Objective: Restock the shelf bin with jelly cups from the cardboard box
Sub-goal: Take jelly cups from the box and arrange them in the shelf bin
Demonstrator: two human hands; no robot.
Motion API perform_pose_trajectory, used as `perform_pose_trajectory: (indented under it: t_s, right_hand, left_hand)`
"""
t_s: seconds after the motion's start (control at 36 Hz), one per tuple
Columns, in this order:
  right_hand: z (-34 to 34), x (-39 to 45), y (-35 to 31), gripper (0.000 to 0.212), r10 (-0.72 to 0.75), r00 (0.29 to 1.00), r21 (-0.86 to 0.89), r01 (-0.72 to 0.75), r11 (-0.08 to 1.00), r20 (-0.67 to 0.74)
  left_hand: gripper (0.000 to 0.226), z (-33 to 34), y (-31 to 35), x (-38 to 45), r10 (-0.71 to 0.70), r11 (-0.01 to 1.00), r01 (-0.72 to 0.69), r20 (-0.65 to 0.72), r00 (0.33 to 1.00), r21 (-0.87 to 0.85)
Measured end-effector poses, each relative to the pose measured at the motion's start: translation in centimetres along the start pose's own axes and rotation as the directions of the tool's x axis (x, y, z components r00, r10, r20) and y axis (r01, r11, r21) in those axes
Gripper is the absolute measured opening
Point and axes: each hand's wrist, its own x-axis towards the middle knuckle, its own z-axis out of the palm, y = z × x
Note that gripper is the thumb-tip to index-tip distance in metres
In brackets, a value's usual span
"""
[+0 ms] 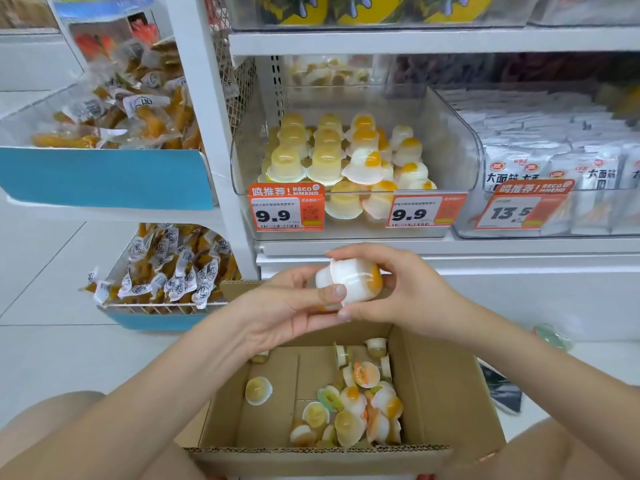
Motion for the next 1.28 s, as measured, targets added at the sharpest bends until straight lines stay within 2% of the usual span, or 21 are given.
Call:
perform_pose_trajectory:
  t_s: [0.11,0.17,0.25,0.36,0.42,0.47,0.5,0.53,0.56,0.58,0.61,0.67,0.72,0.78,0.89,1.03,1.19,1.28]
  right_hand:
    - [-0.2,0.8,-0.1,0.064,-0.017,0.995,-0.071,0.025,0.997,0.103]
    - [-0.1,1.0,0.0,0.065,-0.026,0.994,-0.088,0.036,0.996,0.111]
    - [0.4,1.2,0.2,0.061,-0.061,0.996,-0.115,0.067,0.991,0.061]
    - [0.4,1.9,-0.6,0.059,-0.061,0.998,-0.103,0.060,0.993,-0.014]
    - [-0.4,2.6,-1.3,0.056,-0.073,0.995,-0.034,0.071,0.997,-0.070]
    - [-2.0,3.4,-2.0,0.052,-0.083,0.981,0.000,0.085,0.996,-0.176]
    - [-3.1,3.9,-2.2,0.051,-0.078,0.965,-0.005,0.080,0.997,-0.252]
    - [-4.4,4.4,-2.2,0.050,-0.061,0.940,-0.018,0.058,0.998,-0.335]
    - [-5.7,5.0,-2.2,0.047,-0.043,0.912,-0.032,0.033,0.999,-0.409]
    - [-7.1,5.7,-2.2,0.044,-0.031,0.884,-0.055,0.006,0.998,-0.467]
    - [-8.4,6.5,-2.0,0.042,-0.019,0.865,-0.087,-0.029,0.996,-0.502]
    - [-10.8,8.4,-1.7,0.044,0.019,0.854,-0.197,-0.141,0.970,-0.520]
    - [-13.1,10.8,-1.1,0.052,0.067,0.861,-0.320,-0.258,0.911,-0.503]
    - [-15.1,13.6,-0.4,0.064,0.098,0.879,-0.402,-0.309,0.862,-0.466]
    - [-17.2,18.6,0.5,0.081,0.139,0.908,-0.601,-0.371,0.708,-0.396]
    - [-18.3,22.2,1.8,0.085,0.211,0.928,-0.795,-0.371,0.479,-0.306]
    - [-19.6,24.4,2.6,0.058,0.307,0.936,-0.852,-0.299,0.430,-0.173]
    - [-19.8,25.2,2.9,0.040,0.346,0.931,-0.849,-0.275,0.450,-0.119]
  left_hand:
    - [0.070,-0.5,-0.2,-0.1,0.000,0.998,0.000,-0.002,1.000,-0.068]
    - [0.072,-0.8,-0.3,-0.1,-0.016,0.995,0.014,-0.016,1.000,-0.100]
    - [0.065,-1.1,-0.4,-0.4,-0.024,0.992,0.022,-0.013,1.000,-0.125]
    - [0.088,-1.0,-0.1,-0.4,0.011,0.983,-0.013,-0.012,1.000,-0.182]
    - [0.084,-0.9,0.6,-0.5,0.060,0.979,-0.054,0.021,0.998,-0.194]
    - [0.071,-0.6,1.5,-0.6,0.103,0.994,-0.104,-0.012,0.995,-0.041]
    - [0.063,-0.7,1.8,-0.5,0.151,0.980,-0.138,-0.086,0.985,0.141]
    - [0.054,-1.2,2.0,-0.2,0.244,0.907,-0.161,-0.172,0.955,0.389]
    - [0.046,-1.8,2.2,0.1,0.371,0.762,-0.151,-0.234,0.899,0.629]
    - [0.039,-2.6,2.3,0.4,0.488,0.609,-0.123,-0.248,0.837,0.784]
    - [0.036,-3.4,2.5,0.8,0.559,0.506,-0.096,-0.242,0.793,0.857]
    - [0.032,-4.7,2.7,1.4,0.600,0.436,-0.084,-0.220,0.769,0.896]
    - [0.031,-5.2,3.0,1.9,0.603,0.391,-0.073,-0.196,0.773,0.917]
    - [0.034,-5.5,3.3,2.3,0.607,0.348,-0.064,-0.173,0.776,0.935]
    - [0.038,-6.2,3.5,2.6,0.614,0.334,-0.050,-0.178,0.769,0.941]
    - [0.043,-7.2,3.3,2.7,0.587,0.311,-0.008,-0.186,0.788,0.950]
    - [0.038,-7.7,4.0,2.6,0.599,0.333,-0.027,-0.189,0.778,0.943]
    - [0.037,-7.2,4.1,3.0,0.596,0.342,-0.055,-0.171,0.785,0.938]
